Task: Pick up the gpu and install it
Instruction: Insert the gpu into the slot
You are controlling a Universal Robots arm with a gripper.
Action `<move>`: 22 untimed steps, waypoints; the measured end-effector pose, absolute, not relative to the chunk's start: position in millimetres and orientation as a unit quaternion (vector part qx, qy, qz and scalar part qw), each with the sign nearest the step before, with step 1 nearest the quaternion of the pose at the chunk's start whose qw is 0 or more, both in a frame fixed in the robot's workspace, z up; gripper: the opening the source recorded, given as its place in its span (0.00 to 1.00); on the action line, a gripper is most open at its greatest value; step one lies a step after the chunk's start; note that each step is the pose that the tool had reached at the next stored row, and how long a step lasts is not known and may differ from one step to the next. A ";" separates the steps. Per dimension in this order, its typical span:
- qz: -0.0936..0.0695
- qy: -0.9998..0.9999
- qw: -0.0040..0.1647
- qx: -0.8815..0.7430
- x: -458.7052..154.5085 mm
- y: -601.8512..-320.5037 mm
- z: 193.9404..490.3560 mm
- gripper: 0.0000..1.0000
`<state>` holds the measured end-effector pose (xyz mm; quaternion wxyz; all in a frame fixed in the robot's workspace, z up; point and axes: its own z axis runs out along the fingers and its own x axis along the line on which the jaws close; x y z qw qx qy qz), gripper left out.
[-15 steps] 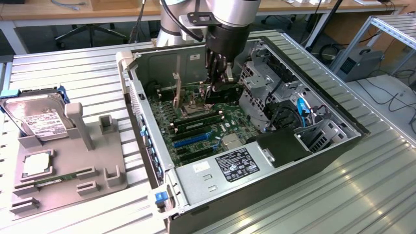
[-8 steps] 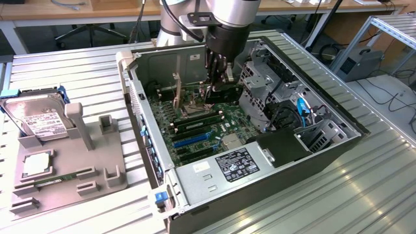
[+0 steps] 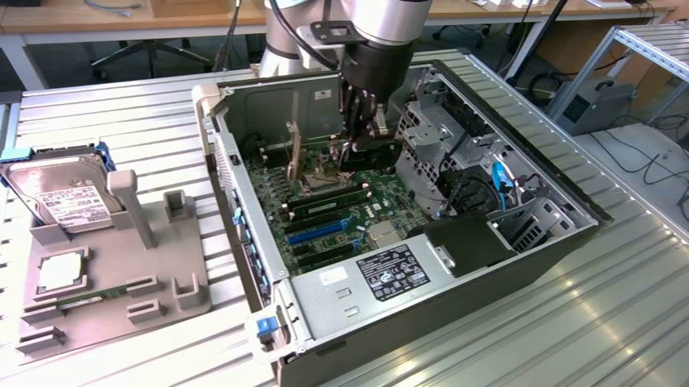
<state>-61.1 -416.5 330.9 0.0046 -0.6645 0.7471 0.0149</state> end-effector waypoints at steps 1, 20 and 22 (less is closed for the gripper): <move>0.015 0.746 0.005 -0.665 -61.1 -416.5 330.9 0.27; 0.015 0.735 0.004 -0.678 -61.1 -416.5 330.5 0.27; 0.015 0.735 0.004 -0.678 -61.1 -416.5 330.5 0.27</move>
